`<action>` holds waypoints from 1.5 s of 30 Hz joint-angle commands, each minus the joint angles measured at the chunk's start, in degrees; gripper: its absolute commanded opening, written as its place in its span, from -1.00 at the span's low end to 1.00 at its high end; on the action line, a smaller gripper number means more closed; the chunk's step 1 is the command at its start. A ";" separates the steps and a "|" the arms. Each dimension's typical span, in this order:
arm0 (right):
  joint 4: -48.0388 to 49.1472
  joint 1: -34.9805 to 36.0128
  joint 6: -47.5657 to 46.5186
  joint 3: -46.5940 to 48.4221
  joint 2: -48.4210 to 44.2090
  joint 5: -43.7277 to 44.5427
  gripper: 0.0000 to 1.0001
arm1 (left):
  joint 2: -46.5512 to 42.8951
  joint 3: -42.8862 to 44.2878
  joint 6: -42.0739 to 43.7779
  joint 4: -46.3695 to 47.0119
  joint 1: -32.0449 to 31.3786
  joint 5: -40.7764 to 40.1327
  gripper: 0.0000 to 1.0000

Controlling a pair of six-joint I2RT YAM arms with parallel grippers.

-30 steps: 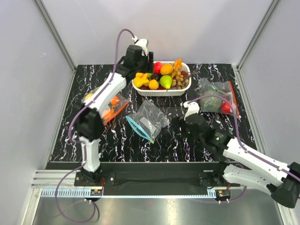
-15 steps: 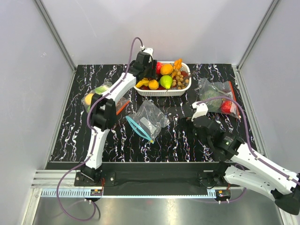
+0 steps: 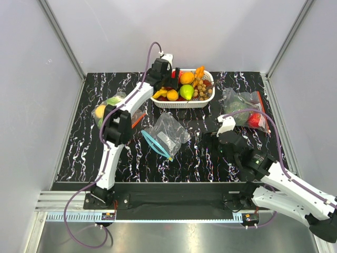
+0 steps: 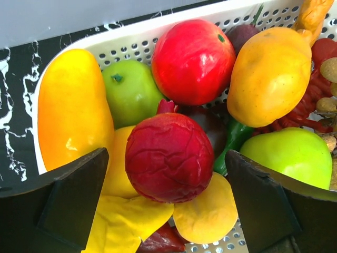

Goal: Open the zip-top bag and remove the fake food

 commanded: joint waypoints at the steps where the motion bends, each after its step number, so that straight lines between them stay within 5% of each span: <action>1: -0.22 -0.34 0.33 0.70 -0.24 2.21 0.99 | -6.08 -0.32 2.18 4.21 -0.19 0.73 0.98; 12: 3.47 -5.69 -7.04 7.20 6.69 2.58 0.99 | -30.92 -18.59 -3.07 1.40 -0.54 0.72 0.98; 27: 12.88 -34.77 -12.69 12.13 15.85 -18.87 0.99 | -72.78 -53.65 -7.13 -13.89 -0.45 -8.05 0.98; 32: 12.88 -39.45 -12.16 11.25 14.71 -21.43 0.99 | -82.88 -57.19 -7.57 -19.69 -0.46 -10.78 0.98; 45: 11.82 -42.88 -11.54 10.19 11.63 -23.28 0.99 | -90.20 -59.30 -6.60 -24.88 -0.45 -12.99 0.98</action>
